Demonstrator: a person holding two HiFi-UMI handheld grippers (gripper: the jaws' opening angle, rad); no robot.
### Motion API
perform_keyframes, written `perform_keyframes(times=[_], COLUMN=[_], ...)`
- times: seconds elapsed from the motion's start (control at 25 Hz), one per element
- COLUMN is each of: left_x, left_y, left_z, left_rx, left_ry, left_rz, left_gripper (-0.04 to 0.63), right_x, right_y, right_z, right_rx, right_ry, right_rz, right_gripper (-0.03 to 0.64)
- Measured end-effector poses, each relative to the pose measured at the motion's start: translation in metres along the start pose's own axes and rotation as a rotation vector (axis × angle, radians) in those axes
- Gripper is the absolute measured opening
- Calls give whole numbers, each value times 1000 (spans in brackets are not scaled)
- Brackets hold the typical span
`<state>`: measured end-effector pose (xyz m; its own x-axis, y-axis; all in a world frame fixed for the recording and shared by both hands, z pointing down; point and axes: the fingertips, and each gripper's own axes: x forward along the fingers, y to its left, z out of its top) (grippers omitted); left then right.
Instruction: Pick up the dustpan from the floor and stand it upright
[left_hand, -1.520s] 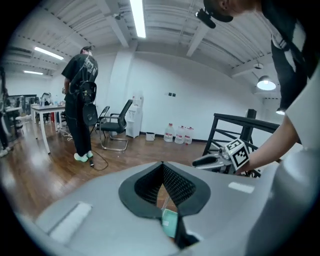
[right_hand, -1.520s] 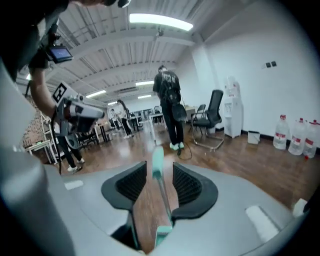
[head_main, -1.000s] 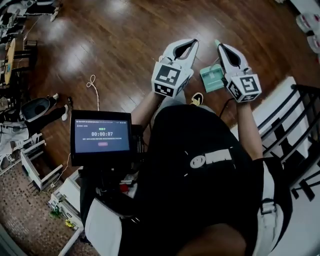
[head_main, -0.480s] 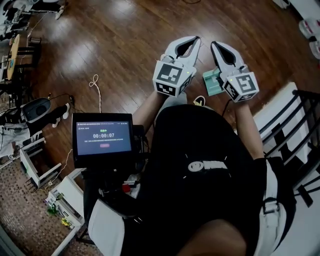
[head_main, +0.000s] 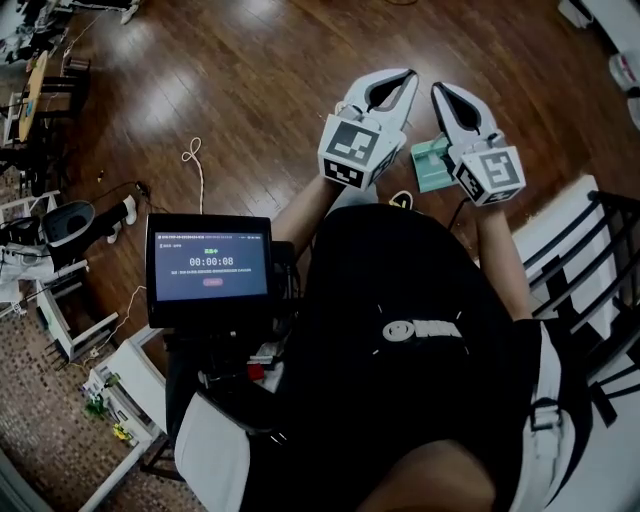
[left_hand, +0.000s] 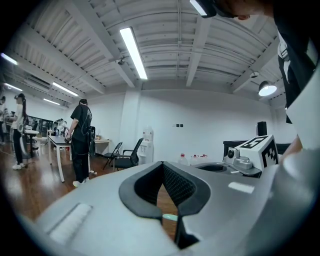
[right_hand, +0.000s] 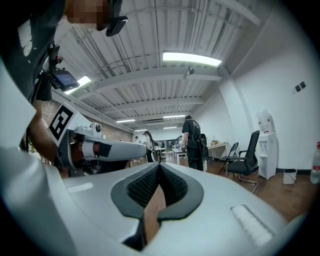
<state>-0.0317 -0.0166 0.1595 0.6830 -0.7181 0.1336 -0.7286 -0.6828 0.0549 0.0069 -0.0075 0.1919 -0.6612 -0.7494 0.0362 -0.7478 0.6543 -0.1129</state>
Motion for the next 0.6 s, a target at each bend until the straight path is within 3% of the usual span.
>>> perform_keyframes(times=[0.4, 0.6], left_x=[6, -1], left_y=[-11, -12], left_z=[7, 4], left_rx=[15, 18], left_ry=[-8, 31], left_rz=[-25, -27], left_gripper=[20, 19], right_x=[-6, -4], right_y=[-2, 4], right_z=[5, -1], right_rx=[-11, -9], right_ry=[-2, -2], right_rz=[-5, -4], right_gripper=[3, 3])
